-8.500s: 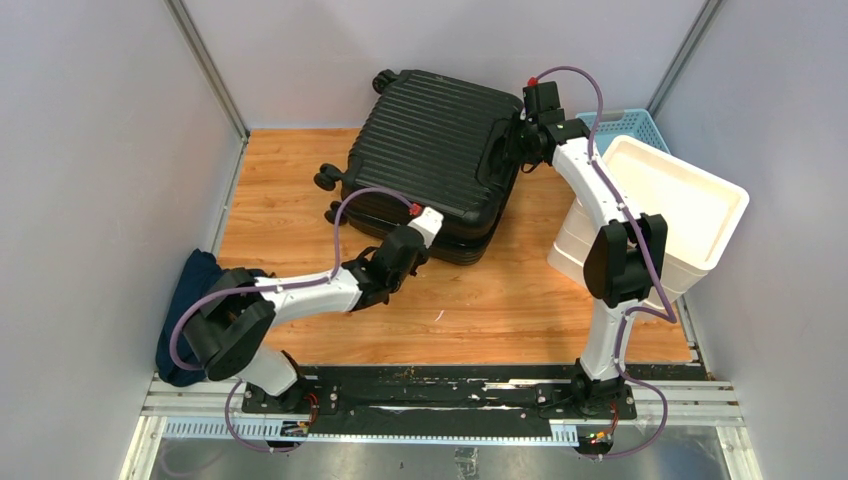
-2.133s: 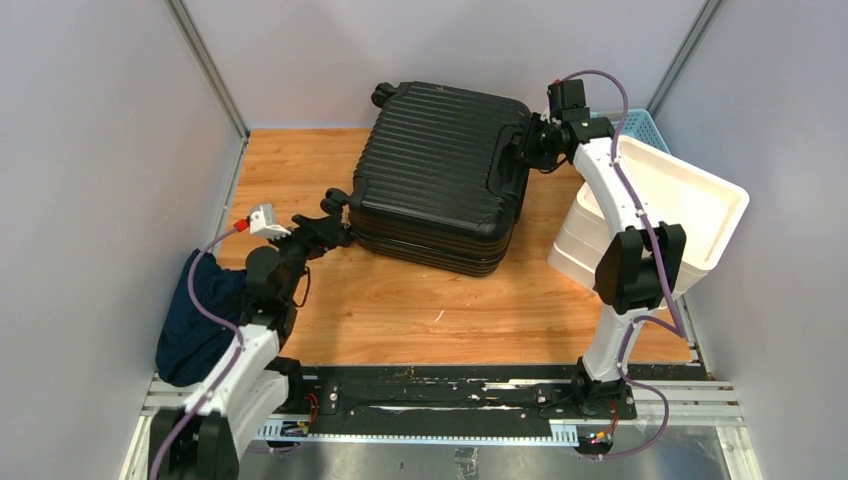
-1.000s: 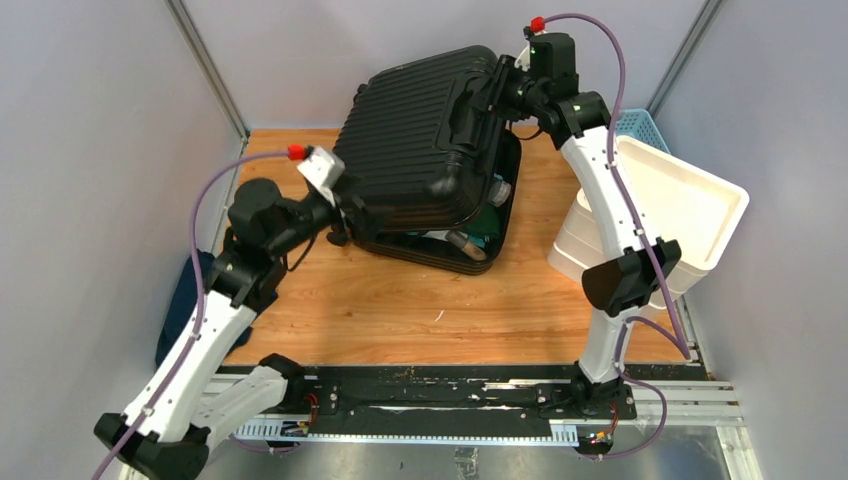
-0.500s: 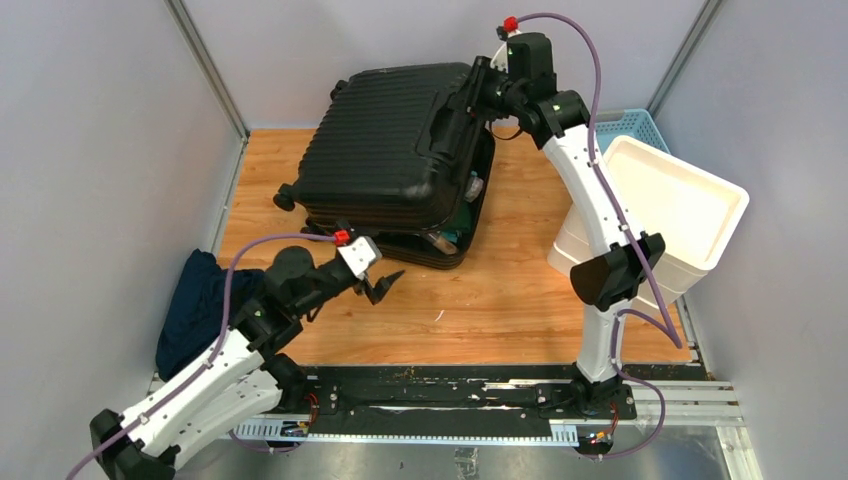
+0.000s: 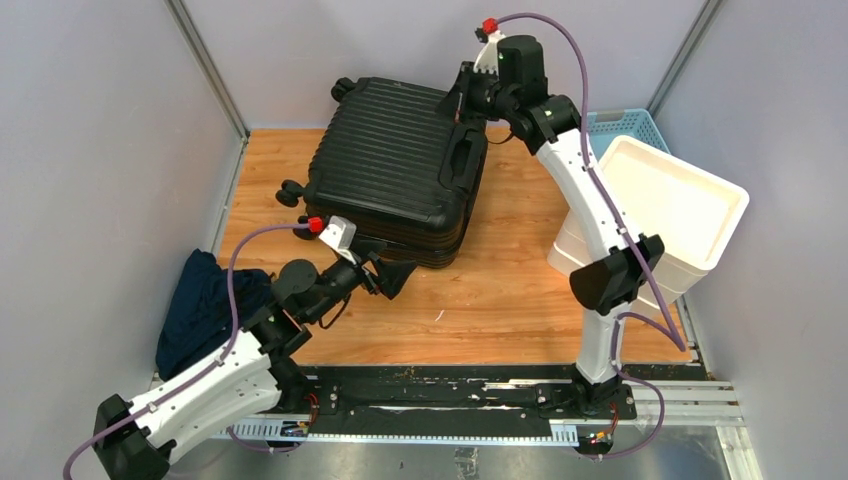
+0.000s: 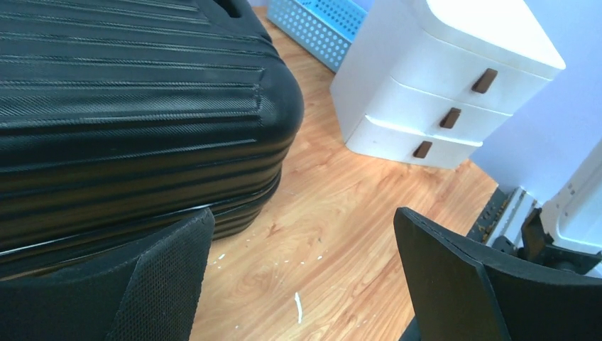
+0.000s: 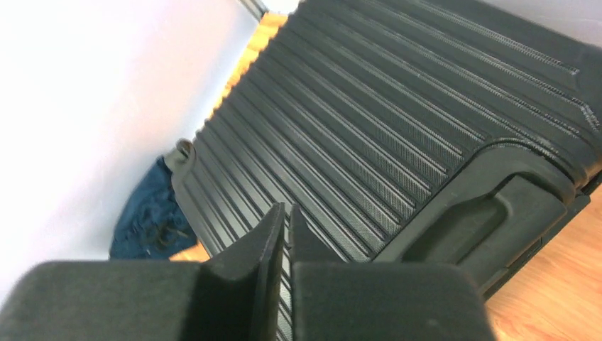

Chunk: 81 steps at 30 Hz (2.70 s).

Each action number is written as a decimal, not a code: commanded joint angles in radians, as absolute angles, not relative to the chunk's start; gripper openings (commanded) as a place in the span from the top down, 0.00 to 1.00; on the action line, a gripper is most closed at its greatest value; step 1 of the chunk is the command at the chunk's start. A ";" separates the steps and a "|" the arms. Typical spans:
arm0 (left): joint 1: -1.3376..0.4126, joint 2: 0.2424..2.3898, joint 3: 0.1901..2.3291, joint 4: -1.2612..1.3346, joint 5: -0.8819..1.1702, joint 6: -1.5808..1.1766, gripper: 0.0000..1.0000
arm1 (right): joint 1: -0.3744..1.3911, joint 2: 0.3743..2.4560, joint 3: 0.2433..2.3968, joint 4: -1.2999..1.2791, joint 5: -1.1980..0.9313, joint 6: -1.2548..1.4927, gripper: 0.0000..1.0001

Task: Open, take out, and arrange the luggage
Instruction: Open the luggage at the center of the board.

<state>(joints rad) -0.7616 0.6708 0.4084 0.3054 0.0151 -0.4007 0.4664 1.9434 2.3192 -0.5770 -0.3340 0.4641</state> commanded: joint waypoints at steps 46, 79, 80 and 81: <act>-0.759 2.261 2.286 -0.675 -0.281 -0.084 0.61 | 0.143 1.434 1.278 -0.151 -0.510 0.136 0.52; -0.576 1.823 2.166 -0.376 0.021 -0.376 1.00 | 0.240 1.580 1.100 0.343 -0.705 0.698 0.57; -0.573 1.823 2.166 -0.378 0.025 -0.378 1.00 | 0.250 1.617 1.123 0.359 -0.718 0.748 0.64; -0.570 1.823 2.166 -0.377 0.031 -0.381 1.00 | 0.262 1.655 1.149 0.373 -0.735 0.791 0.70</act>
